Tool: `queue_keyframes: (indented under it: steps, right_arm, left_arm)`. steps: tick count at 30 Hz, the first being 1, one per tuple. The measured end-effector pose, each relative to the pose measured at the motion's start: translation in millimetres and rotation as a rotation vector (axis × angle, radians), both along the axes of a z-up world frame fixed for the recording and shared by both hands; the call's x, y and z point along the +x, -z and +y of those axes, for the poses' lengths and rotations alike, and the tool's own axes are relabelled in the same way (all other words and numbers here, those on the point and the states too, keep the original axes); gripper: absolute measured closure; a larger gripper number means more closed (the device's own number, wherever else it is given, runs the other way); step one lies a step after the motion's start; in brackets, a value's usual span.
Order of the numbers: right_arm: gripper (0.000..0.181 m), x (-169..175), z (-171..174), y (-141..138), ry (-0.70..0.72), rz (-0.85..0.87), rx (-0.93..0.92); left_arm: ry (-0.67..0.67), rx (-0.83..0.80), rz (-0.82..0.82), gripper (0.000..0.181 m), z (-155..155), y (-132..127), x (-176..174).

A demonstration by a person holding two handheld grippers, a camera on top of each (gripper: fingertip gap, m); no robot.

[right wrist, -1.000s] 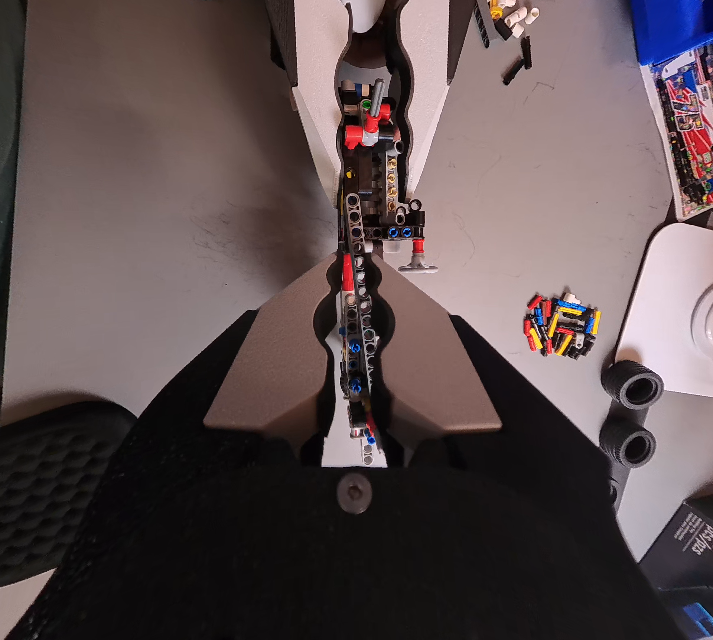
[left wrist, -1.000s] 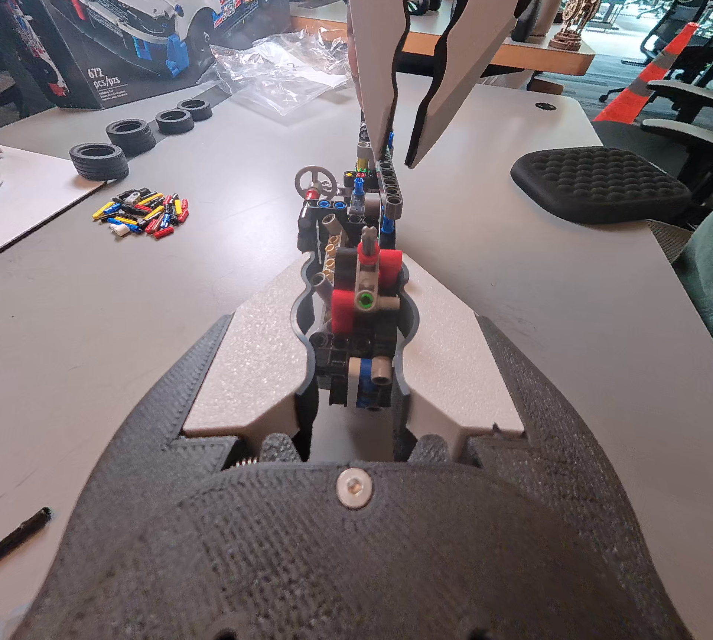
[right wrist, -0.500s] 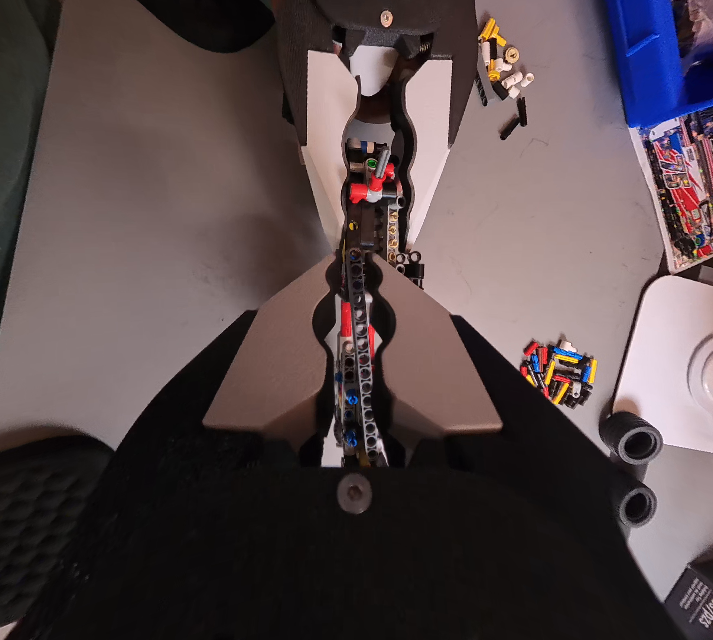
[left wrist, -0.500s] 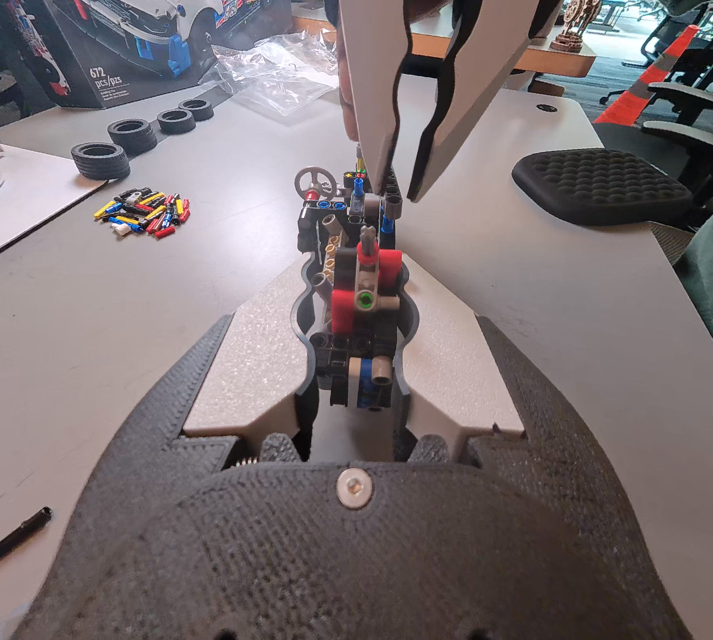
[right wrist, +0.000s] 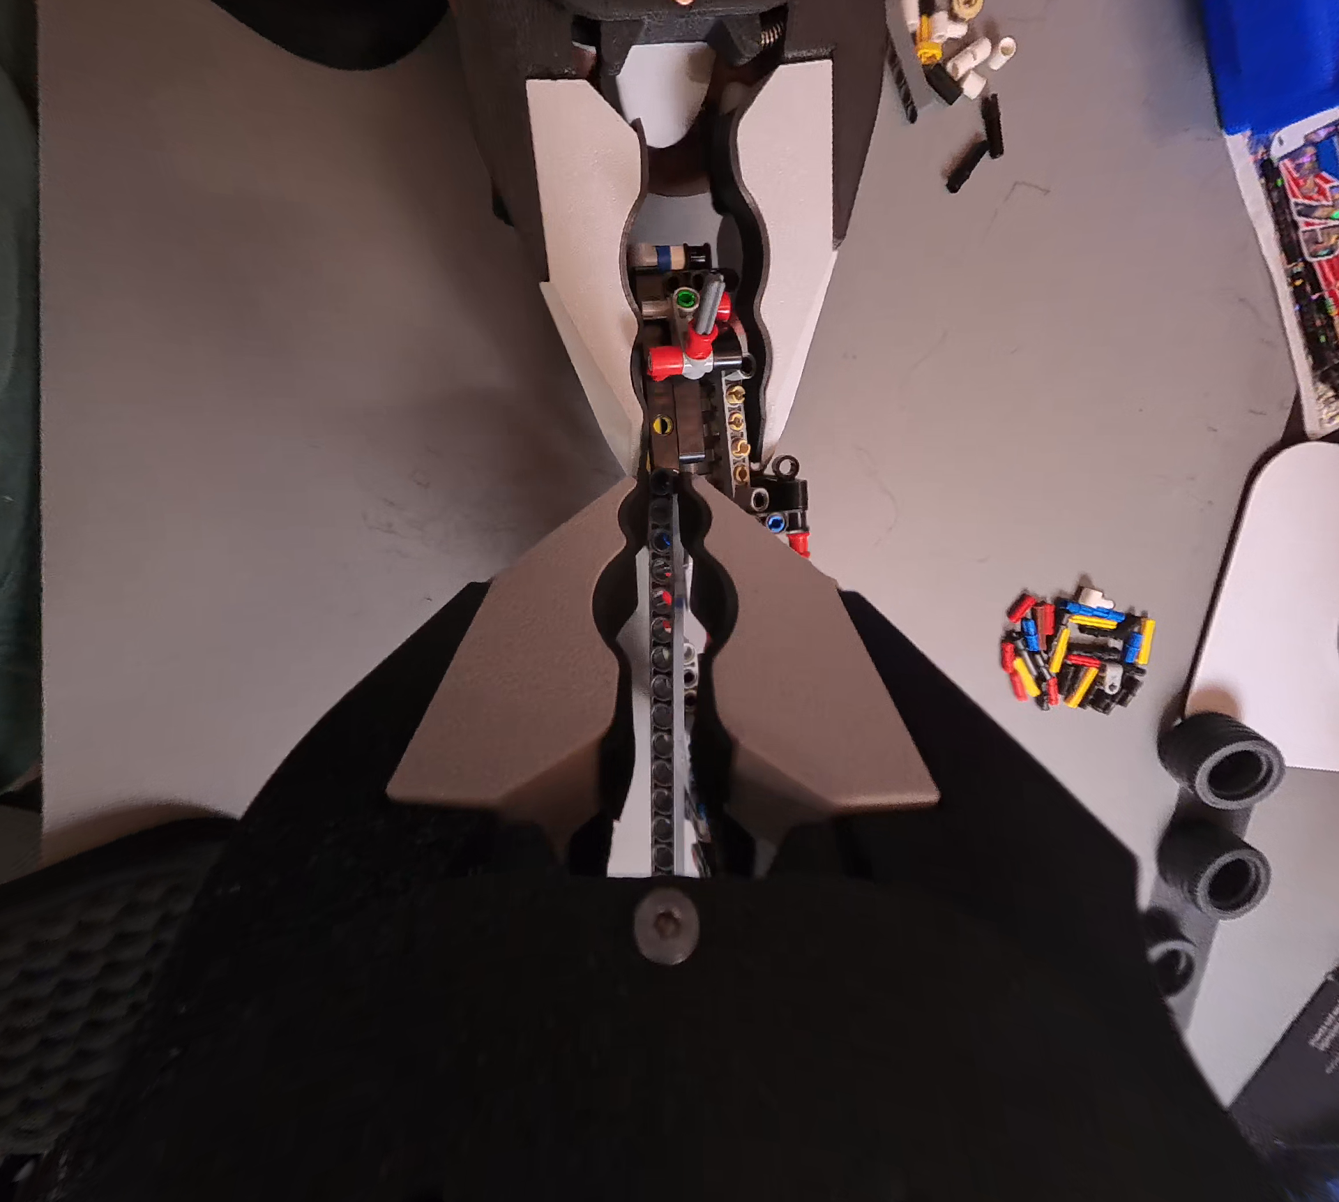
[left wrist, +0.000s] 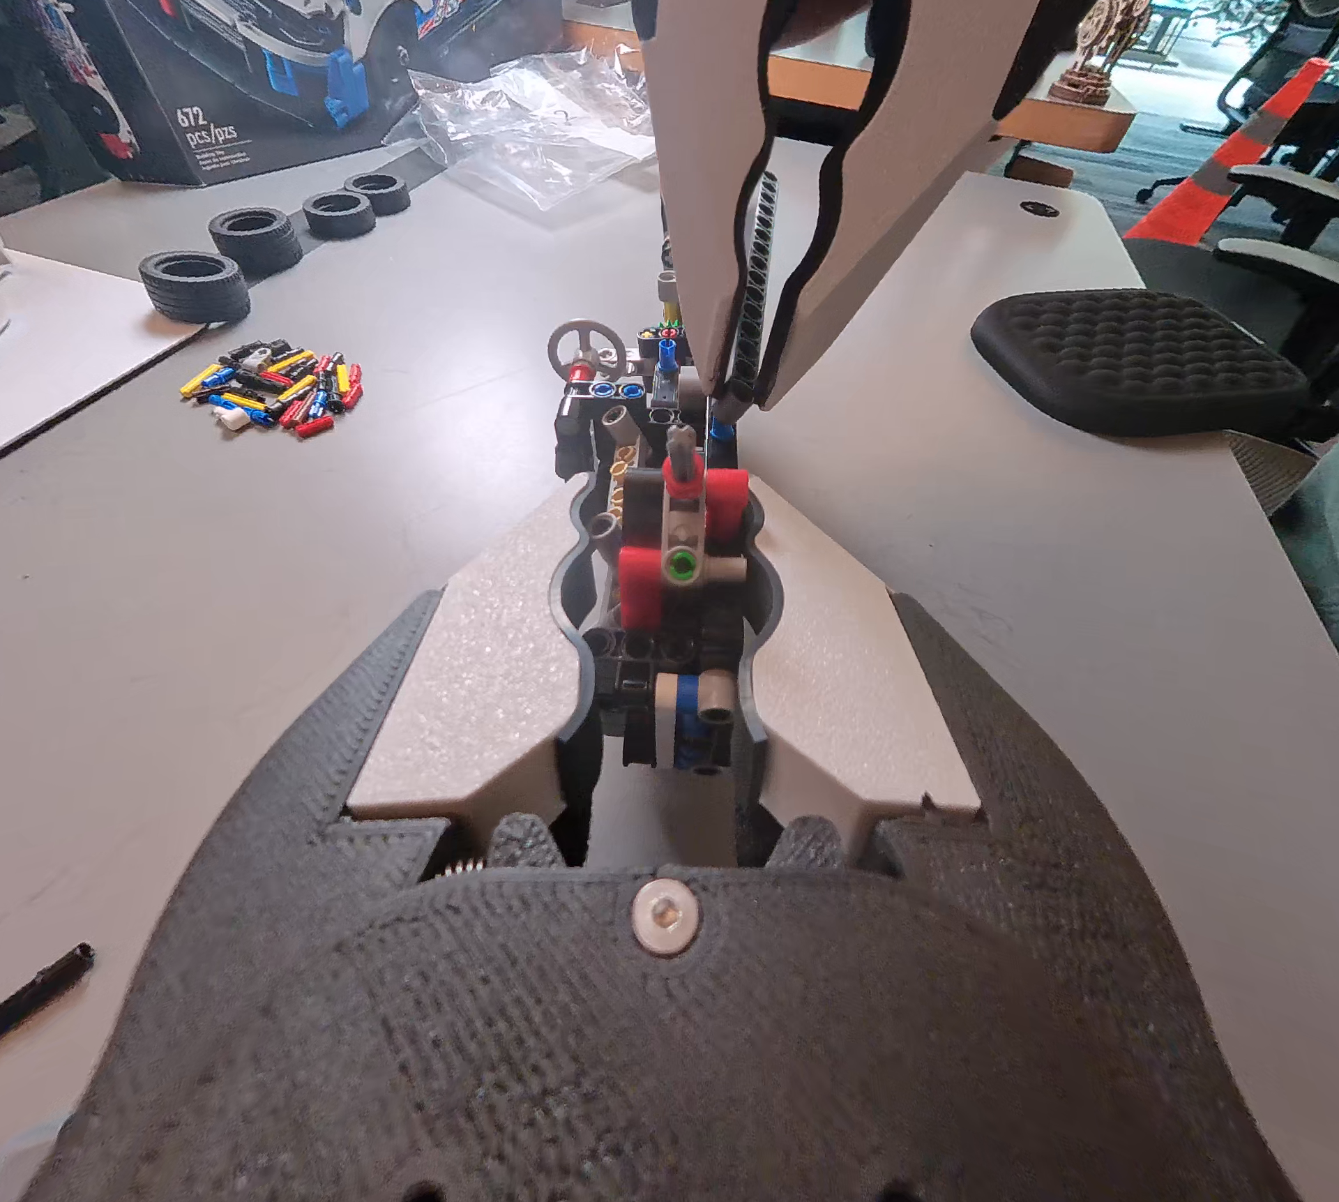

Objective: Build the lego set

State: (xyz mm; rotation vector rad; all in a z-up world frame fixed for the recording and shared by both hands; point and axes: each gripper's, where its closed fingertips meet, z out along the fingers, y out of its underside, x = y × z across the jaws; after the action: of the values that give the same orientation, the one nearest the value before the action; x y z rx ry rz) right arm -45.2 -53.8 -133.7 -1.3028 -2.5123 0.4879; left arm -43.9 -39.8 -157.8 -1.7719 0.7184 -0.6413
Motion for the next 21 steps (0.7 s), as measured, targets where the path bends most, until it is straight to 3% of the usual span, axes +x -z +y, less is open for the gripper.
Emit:
queue_keyframes:
  steps: [1, 9, 21]
  right_arm:
    - [0.177, 0.2, 0.3, -0.1, 0.011, -0.006, -0.017]
    - [0.178, 3.8, -1.1, -1.5, 0.055, -0.064, -0.199]
    - [0.177, 4.8, -1.3, 0.7, 0.076, -0.217, -0.296]
  left_arm:
    - [0.000, -0.001, -0.001, 0.147, 0.2, 0.0, 0.1]
    - [0.010, 0.005, 0.005, 0.147, -1.3, 0.1, 3.6]
    - [0.009, 0.009, 0.009, 0.147, -1.1, 0.4, 3.4]
